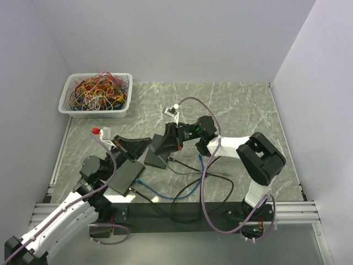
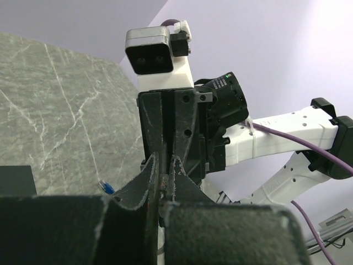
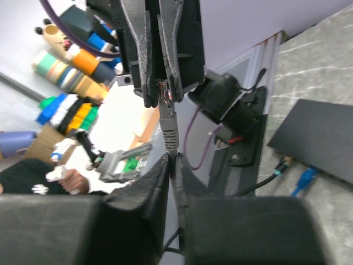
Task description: Insert the plug into the switch port
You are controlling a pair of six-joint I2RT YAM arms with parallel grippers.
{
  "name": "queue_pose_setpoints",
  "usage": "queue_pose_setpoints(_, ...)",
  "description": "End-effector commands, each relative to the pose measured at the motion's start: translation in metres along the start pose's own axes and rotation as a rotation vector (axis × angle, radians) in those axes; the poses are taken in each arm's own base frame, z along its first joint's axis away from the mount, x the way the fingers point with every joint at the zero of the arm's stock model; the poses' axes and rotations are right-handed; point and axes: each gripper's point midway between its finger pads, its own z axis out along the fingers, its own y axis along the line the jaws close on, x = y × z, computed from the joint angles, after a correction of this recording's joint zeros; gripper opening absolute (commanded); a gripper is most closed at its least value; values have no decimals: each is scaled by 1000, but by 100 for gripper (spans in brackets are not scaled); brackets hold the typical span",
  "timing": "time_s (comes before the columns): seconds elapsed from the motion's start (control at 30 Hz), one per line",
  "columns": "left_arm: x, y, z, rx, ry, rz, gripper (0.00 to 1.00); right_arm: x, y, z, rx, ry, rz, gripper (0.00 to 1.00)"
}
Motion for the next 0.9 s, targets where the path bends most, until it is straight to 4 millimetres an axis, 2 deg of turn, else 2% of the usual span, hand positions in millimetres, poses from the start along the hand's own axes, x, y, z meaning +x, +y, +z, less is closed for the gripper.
queue_pose_setpoints(0.0,-4,-2,0,-7,-12,-5,1,-25,3,3,7,-61,-87,18)
queue_pose_setpoints(0.03,-8,-3,0,-16,-20,-10,1,-25,-6,3,41,-58,-41,29)
queue_pose_setpoints(0.07,-9,-2,0,-31,-18,-11,1,-29,-6,3,61,-69,-83,44)
queue_pose_setpoints(0.1,-7,8,0,-84,-13,-18,0,-36,-11,1,99,-98,-94,54)
queue_pose_setpoints(0.13,-13,7,1,-107,-21,-28,1,-34,-26,-2,185,-101,-16,59)
queue_pose_setpoints(0.17,-15,10,1,-133,-22,-33,1,-41,-27,-5,245,-107,-132,61)
queue_pose_setpoints(0.2,-11,19,-1,-183,-3,-41,1,-35,-40,-10,351,-82,-63,61)
queue_pose_setpoints(0.23,-16,19,1,-210,-15,-56,1,-48,-55,-18,468,-127,-145,61)
queue_pose_setpoints(0.27,-17,25,0,-250,-22,-67,0,-53,-49,-22,504,-141,-172,61)
queue_pose_setpoints(0.3,-14,32,-1,-293,-9,-80,0,-50,-55,-28,560,-138,-148,60)
queue_pose_setpoints(0.33,-18,37,0,-332,-23,-104,0,-56,-60,-34,624,-165,-164,57)
queue_pose_setpoints(0.37,-17,40,1,-355,-24,-117,1,-60,-56,-38,656,-175,-204,56)
queue_pose_setpoints(0.4,-16,44,1,-377,-21,-130,0,-61,-56,-40,684,-180,-218,54)
queue_pose_setpoints(0.43,-15,47,3,-395,-16,-151,0,-54,-58,-41,720,-156,-231,51)
queue_pose_setpoints(0.47,-12,47,5,-393,-10,-158,1,-59,-55,-43,761,-176,-264,49)
queue_pose_setpoints(0.63,-4,55,13,-410,4,-191,0,-48,-50,-30,809,-125,-320,46)
queue_pose_setpoints(0.87,-6,55,16,-412,-2,-196,1,-41,-51,-18,823,-77,-333,42)
